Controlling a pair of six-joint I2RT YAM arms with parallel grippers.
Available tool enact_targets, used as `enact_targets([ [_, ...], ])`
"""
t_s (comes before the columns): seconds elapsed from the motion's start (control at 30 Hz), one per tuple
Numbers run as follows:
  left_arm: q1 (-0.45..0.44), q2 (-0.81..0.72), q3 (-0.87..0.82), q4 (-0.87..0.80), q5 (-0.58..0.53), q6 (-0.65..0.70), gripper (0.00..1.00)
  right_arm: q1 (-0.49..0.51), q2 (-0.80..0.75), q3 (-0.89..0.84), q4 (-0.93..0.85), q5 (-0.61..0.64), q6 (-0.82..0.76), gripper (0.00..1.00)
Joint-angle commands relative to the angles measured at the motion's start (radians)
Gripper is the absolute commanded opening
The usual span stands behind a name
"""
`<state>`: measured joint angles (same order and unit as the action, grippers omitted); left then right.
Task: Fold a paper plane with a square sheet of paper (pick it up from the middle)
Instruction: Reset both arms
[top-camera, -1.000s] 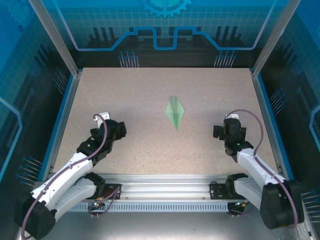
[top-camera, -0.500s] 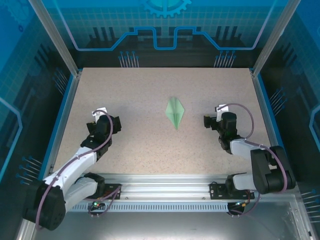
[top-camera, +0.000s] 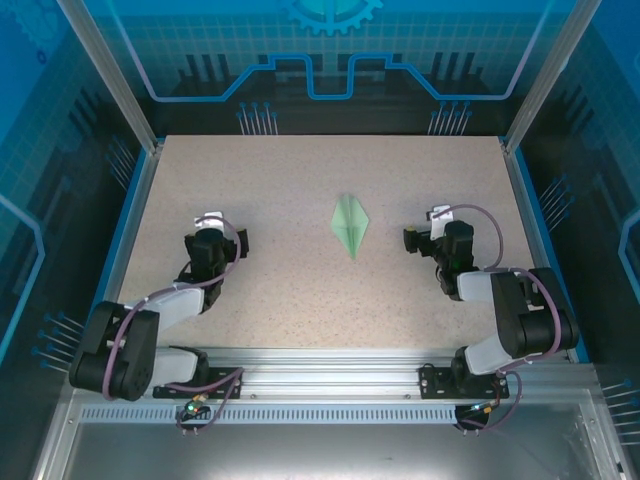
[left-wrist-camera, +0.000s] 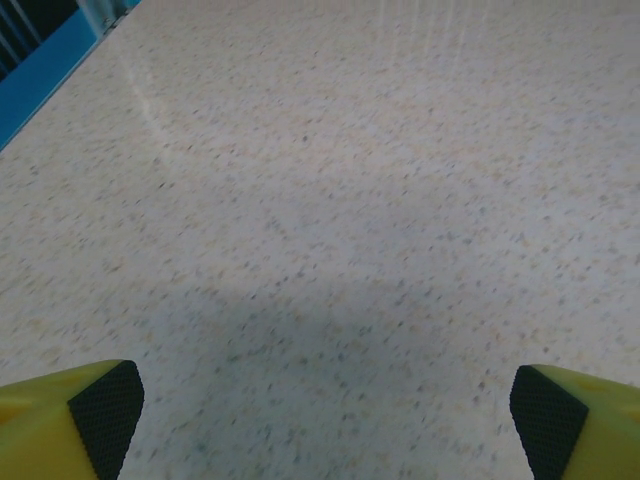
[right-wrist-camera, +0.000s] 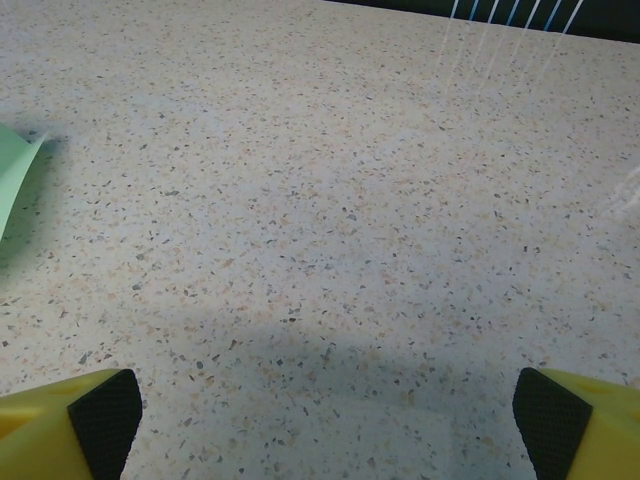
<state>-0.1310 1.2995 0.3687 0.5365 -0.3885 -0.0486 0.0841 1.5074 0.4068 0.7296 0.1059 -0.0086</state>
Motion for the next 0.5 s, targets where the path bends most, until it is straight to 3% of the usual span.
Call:
enact_targets([
  [0.0, 0.049, 0.037, 0.002, 0.169, 0.129, 0.034, 0.98, -0.015, -0.004, 0.018, 0.034, -0.015, -0.001, 1.0],
  [0.07, 0.061, 0.074, -0.005, 0.214, 0.173, 0.055, 0.98, -0.015, -0.004, 0.019, 0.034, -0.015, -0.001, 0.99],
  [0.17, 0.07, 0.241, -0.028, 0.429, 0.216, 0.081, 0.98, -0.015, -0.004, 0.018, 0.034, -0.017, 0.0, 0.99],
  [0.23, 0.077, 0.214, 0.012, 0.311, 0.214, 0.058, 0.99, -0.016, -0.004, 0.018, 0.034, -0.018, 0.0, 0.99],
  [0.47, 0.113, 0.222, 0.019, 0.313, 0.189, 0.012, 0.98, -0.018, -0.004, 0.018, 0.033, -0.019, 0.0, 0.99],
])
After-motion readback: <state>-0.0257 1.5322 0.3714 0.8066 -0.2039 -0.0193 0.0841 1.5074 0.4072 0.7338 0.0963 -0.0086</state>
